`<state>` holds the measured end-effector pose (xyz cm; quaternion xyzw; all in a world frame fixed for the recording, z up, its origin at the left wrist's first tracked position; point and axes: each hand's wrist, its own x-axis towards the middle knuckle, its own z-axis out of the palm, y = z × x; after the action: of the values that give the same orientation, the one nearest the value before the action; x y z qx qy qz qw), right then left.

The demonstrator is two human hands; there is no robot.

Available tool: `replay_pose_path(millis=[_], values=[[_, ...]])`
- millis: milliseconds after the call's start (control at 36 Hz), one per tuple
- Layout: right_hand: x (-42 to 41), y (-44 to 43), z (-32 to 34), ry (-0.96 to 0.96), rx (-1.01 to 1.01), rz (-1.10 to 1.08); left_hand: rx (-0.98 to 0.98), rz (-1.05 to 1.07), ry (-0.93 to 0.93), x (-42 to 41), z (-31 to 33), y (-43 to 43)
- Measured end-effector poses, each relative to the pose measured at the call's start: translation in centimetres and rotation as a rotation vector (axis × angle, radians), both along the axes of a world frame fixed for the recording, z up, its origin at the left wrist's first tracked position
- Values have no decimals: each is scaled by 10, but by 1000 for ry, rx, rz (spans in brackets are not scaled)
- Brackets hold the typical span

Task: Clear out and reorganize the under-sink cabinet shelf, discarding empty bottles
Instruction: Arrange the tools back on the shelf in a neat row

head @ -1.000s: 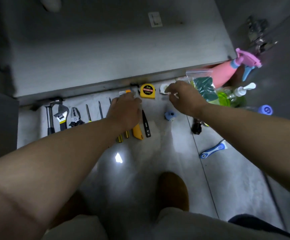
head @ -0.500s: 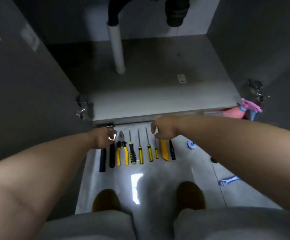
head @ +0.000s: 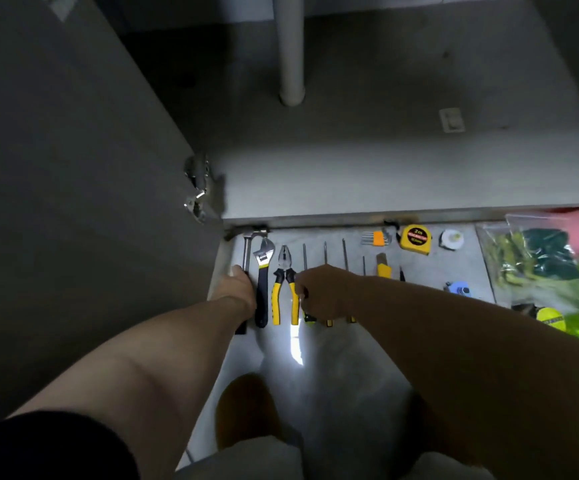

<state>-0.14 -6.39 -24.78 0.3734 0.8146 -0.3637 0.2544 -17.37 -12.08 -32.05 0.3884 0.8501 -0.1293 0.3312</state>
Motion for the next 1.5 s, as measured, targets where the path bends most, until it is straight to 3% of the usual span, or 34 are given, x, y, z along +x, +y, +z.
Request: replay_pose_path(millis=[111, 250, 500, 667, 778, 917, 1000, 1139, 1194, 1278, 1333, 1500], values=[[-3, -3, -10, -8, -35, -6, -4, 71, 45, 6, -17, -2], [0, -2, -16, -56, -56, 20, 19, 117, -80, -6, -25, -7], [4, 7, -23, -59, -71, -65, 25, 755, -895, 2, 3, 2], [-1, 5, -19, 2, -230, -366, -78, 684, -1204, 17, 30, -17], [-6, 7, -9, 29, -341, -433, -154, 598, -1296, 26, 40, -17], [8, 22, -1, 193, -185, -582, -31, 539, -1278, 35, 42, -9], [16, 31, 2, 294, -284, -784, 29, 530, -1247, 37, 43, -4], [28, 54, 11, 334, -408, -884, 56, 526, -1128, 33, 33, -3], [35, 64, 17, 346, -429, -921, 132, 568, -974, 29, 17, -7], [44, 76, 25, 331, -431, -915, 247, 620, -603, 21, -10, -12], [48, 82, 28, 318, -457, -900, 243, 549, -393, 17, -20, -14], [45, 88, 22, 344, -470, -861, 214, 299, -162, 12, -33, -14]])
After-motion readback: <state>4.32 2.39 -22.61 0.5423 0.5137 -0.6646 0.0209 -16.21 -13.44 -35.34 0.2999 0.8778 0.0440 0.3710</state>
